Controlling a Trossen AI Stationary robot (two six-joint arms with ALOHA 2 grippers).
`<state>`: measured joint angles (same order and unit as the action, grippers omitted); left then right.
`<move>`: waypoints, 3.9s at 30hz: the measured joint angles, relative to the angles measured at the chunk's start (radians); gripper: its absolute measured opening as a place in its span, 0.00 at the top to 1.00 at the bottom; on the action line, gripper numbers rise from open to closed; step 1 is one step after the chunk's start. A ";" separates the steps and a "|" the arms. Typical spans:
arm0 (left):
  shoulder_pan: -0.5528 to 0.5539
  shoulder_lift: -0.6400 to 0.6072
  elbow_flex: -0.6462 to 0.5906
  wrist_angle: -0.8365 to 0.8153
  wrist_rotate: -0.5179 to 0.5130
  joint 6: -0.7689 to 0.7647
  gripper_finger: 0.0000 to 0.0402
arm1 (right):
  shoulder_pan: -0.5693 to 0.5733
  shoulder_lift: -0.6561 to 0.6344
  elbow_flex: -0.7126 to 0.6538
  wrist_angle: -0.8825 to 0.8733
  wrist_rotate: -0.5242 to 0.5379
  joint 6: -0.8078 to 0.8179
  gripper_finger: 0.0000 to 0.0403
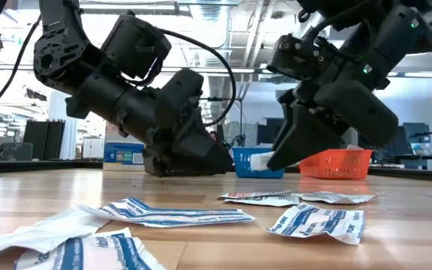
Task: Pick & Place First Aid Supplies
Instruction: Put the black towelette pack into the black bin
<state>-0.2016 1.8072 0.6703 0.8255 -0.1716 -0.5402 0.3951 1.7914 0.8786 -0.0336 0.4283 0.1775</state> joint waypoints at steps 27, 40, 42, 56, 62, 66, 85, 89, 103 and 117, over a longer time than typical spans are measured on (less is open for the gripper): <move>-0.028 0.000 0.000 0.083 0.064 0.117 0.74 | 0.013 0.030 0.000 0.139 0.093 -0.098 0.83; -0.028 0.000 0.000 0.101 0.091 0.118 0.74 | 0.007 0.030 0.001 0.117 0.094 -0.072 0.83; -0.028 0.000 0.000 0.103 0.079 0.118 0.74 | 0.006 0.030 0.001 0.147 0.091 -0.072 0.83; -0.034 0.002 0.002 0.126 0.068 0.199 0.79 | -0.005 0.029 0.001 0.176 0.067 -0.072 0.83; -0.034 0.002 0.002 0.129 0.070 0.204 0.97 | -0.006 0.029 0.001 0.169 0.049 -0.080 0.80; -0.035 0.002 0.002 0.126 0.076 0.220 0.98 | -0.005 0.029 0.001 0.155 0.004 -0.080 0.73; -0.109 0.002 0.003 0.090 0.057 0.597 0.99 | 0.014 -0.126 0.001 -0.055 -0.036 0.100 0.41; -0.142 0.001 0.003 0.090 0.029 0.746 0.99 | 0.018 -0.181 0.000 -0.092 -0.071 0.178 0.42; -0.199 0.001 0.003 0.096 -0.139 0.929 0.99 | -0.087 -0.011 -0.013 0.164 -0.353 0.247 0.43; -0.190 0.001 0.003 0.096 -0.154 0.925 0.99 | -0.113 -0.003 -0.012 0.259 -0.428 0.242 0.53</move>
<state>-0.3913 1.8084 0.6735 0.9211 -0.3255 0.3846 0.2821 1.7882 0.8669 0.2252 -0.0002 0.4198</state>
